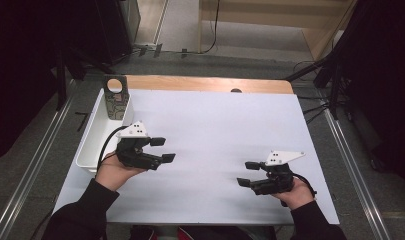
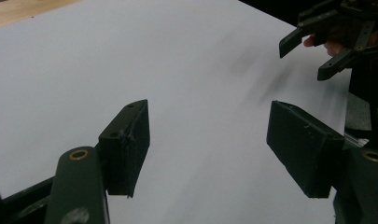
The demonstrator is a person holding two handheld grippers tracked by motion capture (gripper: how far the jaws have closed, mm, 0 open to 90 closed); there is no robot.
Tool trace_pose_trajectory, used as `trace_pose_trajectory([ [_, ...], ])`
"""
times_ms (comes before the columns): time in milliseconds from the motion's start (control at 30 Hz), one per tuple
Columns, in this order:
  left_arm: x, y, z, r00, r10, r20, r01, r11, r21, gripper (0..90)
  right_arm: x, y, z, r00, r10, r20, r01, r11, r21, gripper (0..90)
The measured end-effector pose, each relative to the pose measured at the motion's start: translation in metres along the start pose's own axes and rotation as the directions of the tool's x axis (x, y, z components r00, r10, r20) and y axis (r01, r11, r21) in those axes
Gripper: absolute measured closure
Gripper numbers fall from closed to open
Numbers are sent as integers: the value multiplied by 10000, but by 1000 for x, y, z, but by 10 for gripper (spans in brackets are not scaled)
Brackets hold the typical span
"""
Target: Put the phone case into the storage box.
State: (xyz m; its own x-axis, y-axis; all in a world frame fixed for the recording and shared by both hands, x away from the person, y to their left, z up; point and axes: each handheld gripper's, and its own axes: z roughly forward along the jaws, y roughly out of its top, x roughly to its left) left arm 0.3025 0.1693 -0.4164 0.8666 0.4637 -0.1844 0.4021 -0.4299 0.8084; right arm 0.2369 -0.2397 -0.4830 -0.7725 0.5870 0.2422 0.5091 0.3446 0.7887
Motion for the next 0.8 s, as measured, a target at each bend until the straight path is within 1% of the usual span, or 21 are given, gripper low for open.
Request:
trace_pose_trajectory([
  [167,-2,-7,1,9999,-116,85,116,9999,-23,298,0,0,0,10000,25,14,-25,10000,-1,293],
  [300,-4,-14,2,10000,-55,78,55,10000,8,298,0,0,0,10000,52,-14,-52,10000,26,294],
  [433,-5,-20,2,9999,-108,73,108,9999,-33,298,0,0,-1,10000,34,0,-34,10000,16,293],
  [567,-7,-27,1,10000,-63,55,63,10000,14,298,0,-1,-1,10000,44,4,-44,10000,27,294],
  [667,-8,-35,1,10000,63,67,-63,10000,32,298,0,-1,0,10000,63,-21,-63,10000,50,293],
  [733,-9,-40,1,9999,2,134,-3,10000,63,298,0,-1,0,10000,65,-24,-65,10000,50,294],
  [800,-9,-44,1,9999,40,104,-42,9999,165,298,1,-1,0,10000,71,-33,-71,10000,61,294],
])
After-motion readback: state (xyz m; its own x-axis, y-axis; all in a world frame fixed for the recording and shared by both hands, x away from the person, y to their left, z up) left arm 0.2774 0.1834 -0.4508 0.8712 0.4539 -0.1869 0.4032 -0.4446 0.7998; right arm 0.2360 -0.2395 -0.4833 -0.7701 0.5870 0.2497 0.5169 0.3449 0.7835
